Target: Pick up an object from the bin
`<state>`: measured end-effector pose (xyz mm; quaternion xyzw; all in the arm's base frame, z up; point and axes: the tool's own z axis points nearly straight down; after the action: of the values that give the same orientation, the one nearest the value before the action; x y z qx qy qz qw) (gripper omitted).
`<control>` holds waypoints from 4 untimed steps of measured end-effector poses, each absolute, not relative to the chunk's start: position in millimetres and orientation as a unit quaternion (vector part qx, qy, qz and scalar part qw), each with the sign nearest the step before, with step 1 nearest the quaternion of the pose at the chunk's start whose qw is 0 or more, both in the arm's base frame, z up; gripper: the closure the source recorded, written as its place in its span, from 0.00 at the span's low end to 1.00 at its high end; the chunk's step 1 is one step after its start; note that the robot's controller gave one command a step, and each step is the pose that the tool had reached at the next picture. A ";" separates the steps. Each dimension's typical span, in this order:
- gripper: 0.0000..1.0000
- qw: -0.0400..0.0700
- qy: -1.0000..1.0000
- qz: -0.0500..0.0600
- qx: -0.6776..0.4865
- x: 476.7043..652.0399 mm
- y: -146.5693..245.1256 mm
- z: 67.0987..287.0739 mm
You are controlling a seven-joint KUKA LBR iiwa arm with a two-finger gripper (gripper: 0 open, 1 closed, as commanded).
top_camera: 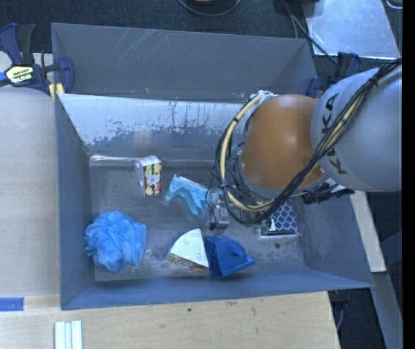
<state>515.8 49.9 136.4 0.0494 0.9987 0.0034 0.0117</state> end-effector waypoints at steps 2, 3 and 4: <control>0.00 0.013 0.995 0.004 0.097 507.8 51.7 186.2; 0.00 0.021 0.996 0.006 0.082 503.9 62.7 265.8; 0.00 0.018 0.997 0.004 0.073 512.1 31.9 160.4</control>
Offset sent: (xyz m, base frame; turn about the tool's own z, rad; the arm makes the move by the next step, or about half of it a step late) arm 0.0000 0.0000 0.0000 0.0000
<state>512.1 31.9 160.4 0.0731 0.9971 0.0045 0.0183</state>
